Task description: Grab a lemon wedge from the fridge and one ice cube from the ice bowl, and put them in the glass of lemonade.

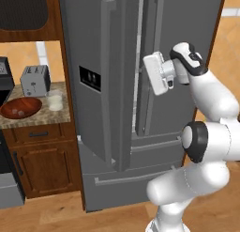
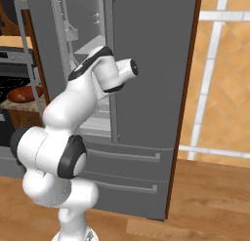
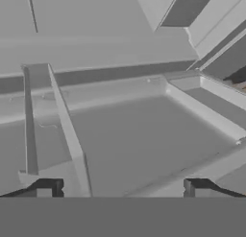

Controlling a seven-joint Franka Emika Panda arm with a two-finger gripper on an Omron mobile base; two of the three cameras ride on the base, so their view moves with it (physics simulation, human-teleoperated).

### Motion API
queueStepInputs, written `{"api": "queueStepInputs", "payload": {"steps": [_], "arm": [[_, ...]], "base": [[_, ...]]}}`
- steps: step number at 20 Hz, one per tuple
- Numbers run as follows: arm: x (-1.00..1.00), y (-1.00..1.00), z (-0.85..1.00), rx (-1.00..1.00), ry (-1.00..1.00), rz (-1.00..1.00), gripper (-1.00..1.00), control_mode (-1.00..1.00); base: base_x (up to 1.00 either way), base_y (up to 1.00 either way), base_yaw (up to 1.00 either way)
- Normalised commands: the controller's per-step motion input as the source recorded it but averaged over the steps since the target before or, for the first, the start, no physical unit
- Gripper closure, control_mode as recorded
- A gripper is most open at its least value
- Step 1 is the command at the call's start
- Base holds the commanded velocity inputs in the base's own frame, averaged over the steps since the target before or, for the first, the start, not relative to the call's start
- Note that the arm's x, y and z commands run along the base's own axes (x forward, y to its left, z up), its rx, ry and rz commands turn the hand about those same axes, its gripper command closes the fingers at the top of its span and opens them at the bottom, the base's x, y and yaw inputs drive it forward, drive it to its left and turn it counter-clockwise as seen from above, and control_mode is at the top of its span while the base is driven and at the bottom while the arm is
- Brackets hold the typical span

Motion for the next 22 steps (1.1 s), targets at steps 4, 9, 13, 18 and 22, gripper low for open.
{"api": "queueStepInputs", "payload": {"steps": [4, 9, 13, 18, 22], "arm": [[0.18, 0.96, 0.0, 0.0, 0.0, 0.01, -1.0, -1.0], [-0.2, 1.0, 0.0, 0.0, 0.0, 0.06, -1.0, -1.0], [-0.7, 1.0, 0.0, -0.02, -0.09, 0.08, -1.0, -1.0], [-0.57, 1.0, -0.04, -0.02, -0.09, 0.03, -1.0, -1.0], [-0.38, 1.0, -0.12, 0.0, -0.07, 0.0, -1.0, -1.0]], "base": [[0.0, 0.0, 0.0], [0.0, 0.0, 0.0], [0.0, 0.0, 0.0], [0.0, 0.0, 0.0], [0.0, 0.0, 0.0]]}}
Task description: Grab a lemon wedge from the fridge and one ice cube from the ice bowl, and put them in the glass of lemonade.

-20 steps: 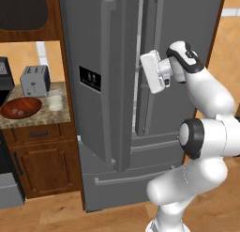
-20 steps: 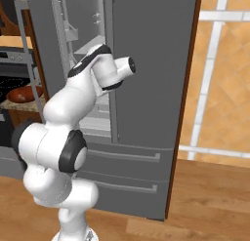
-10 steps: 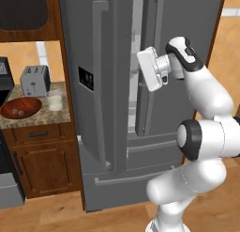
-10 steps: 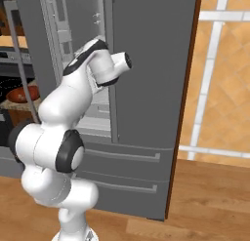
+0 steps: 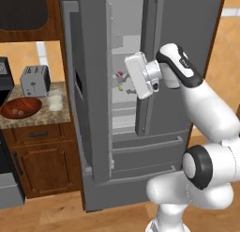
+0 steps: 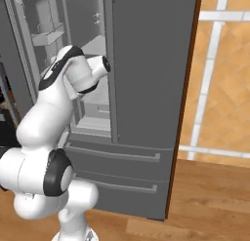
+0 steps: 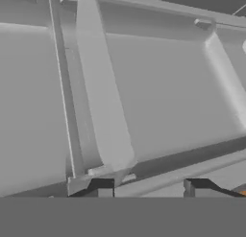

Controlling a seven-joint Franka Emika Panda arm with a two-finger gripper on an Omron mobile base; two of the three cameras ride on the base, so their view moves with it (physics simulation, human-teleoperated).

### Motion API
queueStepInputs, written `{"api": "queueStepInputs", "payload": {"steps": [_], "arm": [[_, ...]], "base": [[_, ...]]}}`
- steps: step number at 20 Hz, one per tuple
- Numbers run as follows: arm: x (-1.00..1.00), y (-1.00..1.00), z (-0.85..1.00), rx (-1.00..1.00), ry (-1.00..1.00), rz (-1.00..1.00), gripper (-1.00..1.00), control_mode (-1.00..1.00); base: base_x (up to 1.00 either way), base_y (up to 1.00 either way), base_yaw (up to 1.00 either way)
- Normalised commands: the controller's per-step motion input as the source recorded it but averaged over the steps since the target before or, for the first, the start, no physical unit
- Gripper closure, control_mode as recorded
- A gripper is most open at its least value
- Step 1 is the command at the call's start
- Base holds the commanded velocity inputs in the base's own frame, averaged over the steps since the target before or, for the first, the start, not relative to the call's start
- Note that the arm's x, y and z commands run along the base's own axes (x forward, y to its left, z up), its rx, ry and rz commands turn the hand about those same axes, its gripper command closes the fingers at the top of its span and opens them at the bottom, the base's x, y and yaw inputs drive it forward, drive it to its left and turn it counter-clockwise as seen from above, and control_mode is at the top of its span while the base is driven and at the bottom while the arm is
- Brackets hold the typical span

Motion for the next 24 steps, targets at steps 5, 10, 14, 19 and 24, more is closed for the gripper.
{"api": "queueStepInputs", "payload": {"steps": [5, 10, 14, 19, 24], "arm": [[-0.2, -0.15, 0.12, 0.0, 0.01, 0.04, -1.0, -1.0], [-0.95, -1.0, 0.37, -0.33, -0.17, 0.03, -1.0, -1.0], [-0.8, -1.0, 0.07, -0.65, -0.1, 0.0, -1.0, -1.0], [-0.25, -1.0, -0.08, -0.84, -0.27, 0.0, -1.0, -1.0], [0.77, -0.37, -0.14, -0.43, -0.36, 0.05, -1.0, -1.0]], "base": [[0.0, 0.0, 0.0], [0.0, 0.0, 0.0], [0.0, 0.0, 0.0], [0.0, 0.0, 0.0], [0.0, 0.0, 0.0]]}}
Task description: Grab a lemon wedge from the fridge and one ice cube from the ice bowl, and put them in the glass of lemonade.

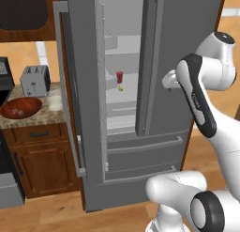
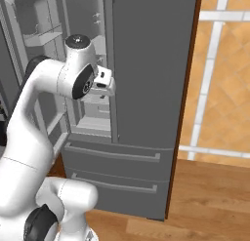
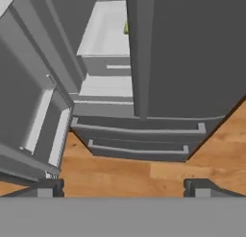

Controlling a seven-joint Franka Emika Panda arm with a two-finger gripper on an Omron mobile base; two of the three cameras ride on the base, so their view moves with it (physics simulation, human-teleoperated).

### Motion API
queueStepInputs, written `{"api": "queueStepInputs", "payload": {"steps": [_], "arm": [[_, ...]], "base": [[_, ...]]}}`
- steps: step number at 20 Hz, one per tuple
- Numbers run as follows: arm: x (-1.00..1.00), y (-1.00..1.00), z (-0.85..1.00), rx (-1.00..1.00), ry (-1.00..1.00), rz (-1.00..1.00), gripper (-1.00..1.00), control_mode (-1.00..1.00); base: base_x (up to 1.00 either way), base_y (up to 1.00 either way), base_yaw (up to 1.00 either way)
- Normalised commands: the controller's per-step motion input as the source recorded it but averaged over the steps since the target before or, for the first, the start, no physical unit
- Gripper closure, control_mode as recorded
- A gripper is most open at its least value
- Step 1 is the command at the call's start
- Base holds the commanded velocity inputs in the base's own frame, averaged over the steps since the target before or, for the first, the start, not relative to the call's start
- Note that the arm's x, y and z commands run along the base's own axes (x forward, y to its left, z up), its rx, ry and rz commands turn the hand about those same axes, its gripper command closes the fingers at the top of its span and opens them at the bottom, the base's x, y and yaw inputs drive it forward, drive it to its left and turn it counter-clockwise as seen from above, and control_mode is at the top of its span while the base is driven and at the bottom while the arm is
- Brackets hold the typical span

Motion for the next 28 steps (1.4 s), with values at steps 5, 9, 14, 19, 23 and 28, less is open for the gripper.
{"api": "queueStepInputs", "payload": {"steps": [5, 9, 14, 19, 23, 28], "arm": [[1.0, -0.01, -0.22, -0.04, -0.07, 0.03, -1.0, -1.0], [1.0, -0.14, -0.1, 0.0, 0.02, 0.0, -1.0, -1.0], [1.0, -0.13, 0.0, 0.0, 0.0, 0.0, -1.0, -1.0], [0.94, 0.0, -0.06, 0.0, 0.0, 0.0, -1.0, -1.0], [0.78, 0.0, -0.44, 0.0, -0.1, 0.0, -1.0, -1.0], [0.68, 0.0, -0.3, -0.01, -0.22, 0.0, -1.0, -1.0]], "base": [[0.0, 0.0, 0.0], [0.0, 0.0, 0.0], [0.0, 0.0, 0.0], [0.0, 0.0, 0.0], [0.0, 0.0, 0.0], [0.0, 0.0, 0.0]]}}
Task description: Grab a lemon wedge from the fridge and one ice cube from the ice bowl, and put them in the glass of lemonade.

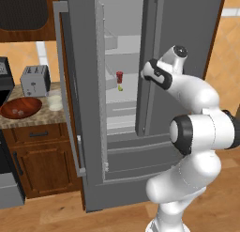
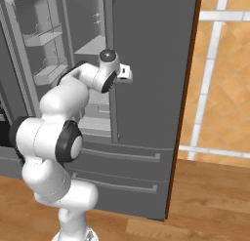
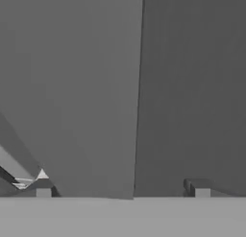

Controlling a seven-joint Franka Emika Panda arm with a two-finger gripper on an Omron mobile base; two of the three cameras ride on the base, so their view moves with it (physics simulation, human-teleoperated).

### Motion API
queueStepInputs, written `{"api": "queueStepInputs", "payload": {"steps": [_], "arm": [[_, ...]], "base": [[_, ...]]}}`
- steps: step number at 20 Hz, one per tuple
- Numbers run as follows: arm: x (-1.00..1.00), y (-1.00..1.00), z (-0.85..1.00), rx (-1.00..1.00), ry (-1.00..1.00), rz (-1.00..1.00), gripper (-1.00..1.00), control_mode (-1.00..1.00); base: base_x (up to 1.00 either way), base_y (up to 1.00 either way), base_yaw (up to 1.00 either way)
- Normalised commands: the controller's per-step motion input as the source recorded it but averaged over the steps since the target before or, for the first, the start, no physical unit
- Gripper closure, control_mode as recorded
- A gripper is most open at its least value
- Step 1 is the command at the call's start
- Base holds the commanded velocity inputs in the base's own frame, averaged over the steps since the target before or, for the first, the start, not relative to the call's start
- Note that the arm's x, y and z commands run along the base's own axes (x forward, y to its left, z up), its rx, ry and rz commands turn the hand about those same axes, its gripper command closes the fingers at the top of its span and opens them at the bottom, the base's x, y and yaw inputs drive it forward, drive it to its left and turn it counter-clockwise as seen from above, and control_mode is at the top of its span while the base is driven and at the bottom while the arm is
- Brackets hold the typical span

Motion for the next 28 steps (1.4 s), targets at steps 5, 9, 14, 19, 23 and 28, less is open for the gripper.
{"api": "queueStepInputs", "payload": {"steps": [5, 9, 14, 19, 23, 28], "arm": [[0.51, 0.0, -0.14, -0.03, -0.13, 0.0, -1.0, -1.0], [0.09, 0.0, -0.02, 0.0, -0.01, 0.0, 1.0, -1.0], [-0.02, 0.0, 0.0, 0.0, 0.0, 0.0, 1.0, -1.0], [-0.85, -0.49, 0.1, 0.0, -0.19, -0.11, 1.0, -1.0], [-1.0, -0.86, 0.48, 0.02, -0.33, -0.2, 1.0, -1.0], [-0.99, -0.22, 1.0, 0.01, -0.16, -0.13, -1.0, -1.0]], "base": [[0.0, 0.0, 0.0], [0.0, 0.0, 0.0], [0.0, 0.0, 0.0], [0.0, 0.0, 0.0], [0.0, 0.0, 0.0], [0.0, 0.0, 0.0]]}}
